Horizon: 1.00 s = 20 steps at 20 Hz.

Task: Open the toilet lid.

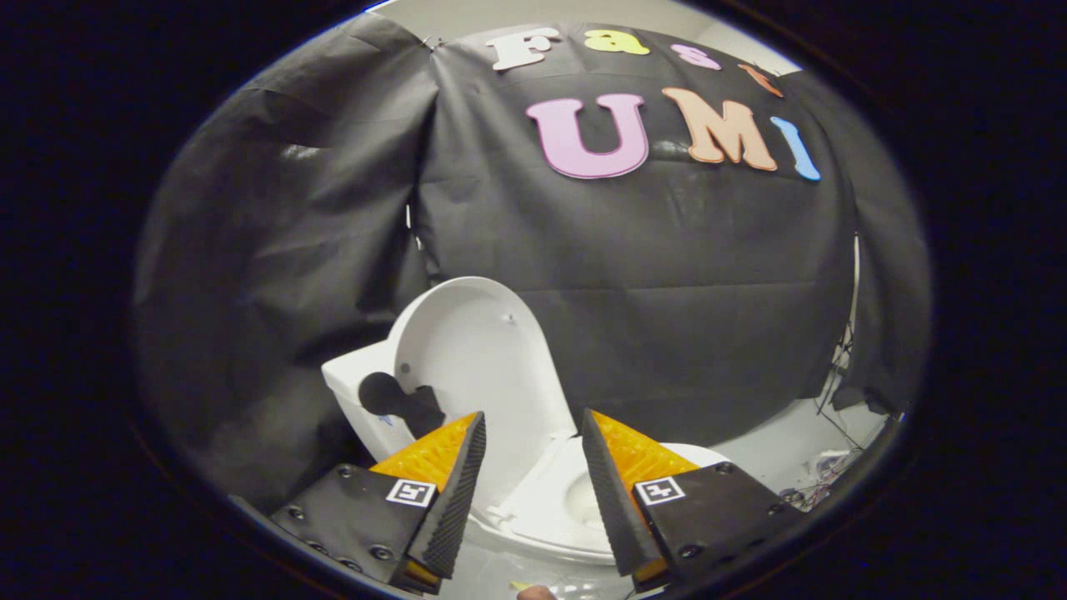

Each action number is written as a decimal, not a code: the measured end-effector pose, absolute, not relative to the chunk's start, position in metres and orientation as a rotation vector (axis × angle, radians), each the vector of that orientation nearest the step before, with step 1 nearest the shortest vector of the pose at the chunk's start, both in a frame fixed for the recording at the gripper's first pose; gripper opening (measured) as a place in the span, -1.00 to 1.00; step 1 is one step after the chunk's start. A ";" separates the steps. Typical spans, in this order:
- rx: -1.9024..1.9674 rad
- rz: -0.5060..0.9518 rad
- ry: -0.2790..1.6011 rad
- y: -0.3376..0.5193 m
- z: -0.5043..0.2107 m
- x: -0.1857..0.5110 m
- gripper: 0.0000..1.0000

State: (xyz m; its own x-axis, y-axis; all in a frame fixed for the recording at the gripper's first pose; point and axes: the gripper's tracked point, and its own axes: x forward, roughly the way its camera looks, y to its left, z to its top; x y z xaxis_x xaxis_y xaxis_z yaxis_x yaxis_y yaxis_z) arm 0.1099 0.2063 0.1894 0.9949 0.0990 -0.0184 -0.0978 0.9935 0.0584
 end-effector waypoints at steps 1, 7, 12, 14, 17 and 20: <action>0.058 0.091 0.021 0.196 0.190 0.106 0.50; 0.091 0.078 -0.030 0.147 0.197 0.071 0.86; -0.001 0.033 -0.056 0.098 0.193 0.038 0.92; -0.017 0.028 -0.066 0.080 0.191 0.027 0.92; -0.017 0.000 -0.056 0.056 0.183 0.016 0.92; -0.018 -0.016 -0.058 0.043 0.185 0.003 0.92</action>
